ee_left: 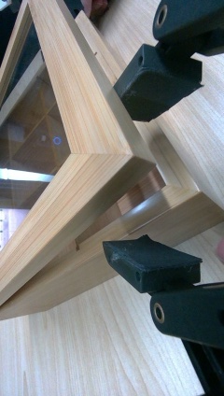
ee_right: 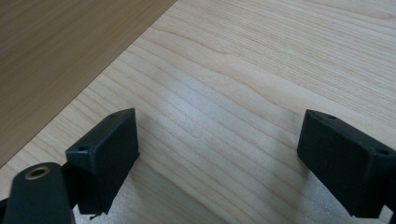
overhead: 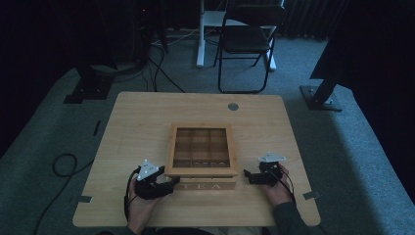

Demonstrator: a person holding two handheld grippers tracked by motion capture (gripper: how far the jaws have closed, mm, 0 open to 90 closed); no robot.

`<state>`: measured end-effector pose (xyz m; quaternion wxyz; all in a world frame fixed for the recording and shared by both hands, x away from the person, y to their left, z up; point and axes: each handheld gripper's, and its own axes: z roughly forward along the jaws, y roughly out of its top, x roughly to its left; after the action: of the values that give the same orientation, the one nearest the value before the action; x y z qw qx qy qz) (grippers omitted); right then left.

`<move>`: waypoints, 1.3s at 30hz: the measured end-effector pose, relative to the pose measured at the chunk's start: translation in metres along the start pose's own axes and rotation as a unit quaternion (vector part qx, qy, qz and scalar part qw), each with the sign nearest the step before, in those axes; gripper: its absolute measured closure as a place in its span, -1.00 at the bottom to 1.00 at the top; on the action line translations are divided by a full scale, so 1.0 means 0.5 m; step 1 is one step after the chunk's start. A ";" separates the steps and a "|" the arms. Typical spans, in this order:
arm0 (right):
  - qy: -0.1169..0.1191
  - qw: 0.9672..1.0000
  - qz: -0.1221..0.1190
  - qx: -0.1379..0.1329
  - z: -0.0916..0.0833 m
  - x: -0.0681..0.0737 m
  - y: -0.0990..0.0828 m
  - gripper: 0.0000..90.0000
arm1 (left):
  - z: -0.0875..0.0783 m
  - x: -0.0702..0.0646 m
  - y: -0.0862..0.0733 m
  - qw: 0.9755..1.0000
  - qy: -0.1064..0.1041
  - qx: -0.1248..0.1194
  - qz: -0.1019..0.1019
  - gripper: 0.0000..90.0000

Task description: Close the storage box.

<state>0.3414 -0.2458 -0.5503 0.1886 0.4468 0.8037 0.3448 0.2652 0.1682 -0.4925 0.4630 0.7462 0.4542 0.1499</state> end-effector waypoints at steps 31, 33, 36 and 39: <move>0.000 1.000 0.001 0.000 0.000 0.000 0.000 -0.73 | 0.003 -0.007 -0.038 0.999 -0.010 0.022 -0.028 -0.35; 0.000 1.000 0.000 0.000 0.000 0.000 0.000 -0.73 | 0.000 -0.006 -0.037 0.999 -0.011 0.017 -0.032 -0.35; 0.000 1.000 0.000 0.000 0.000 0.000 0.000 -0.73 | -0.009 -0.003 -0.038 0.999 -0.009 0.003 -0.039 -0.35; 0.000 1.000 0.000 0.000 0.000 0.000 0.000 -0.73 | -0.014 -0.002 -0.038 0.999 -0.008 -0.007 -0.038 -0.35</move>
<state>0.3413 -0.2458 -0.5503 0.1884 0.4471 0.8035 0.3448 0.2500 0.1741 -0.5044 0.4772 0.7264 0.4776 0.1287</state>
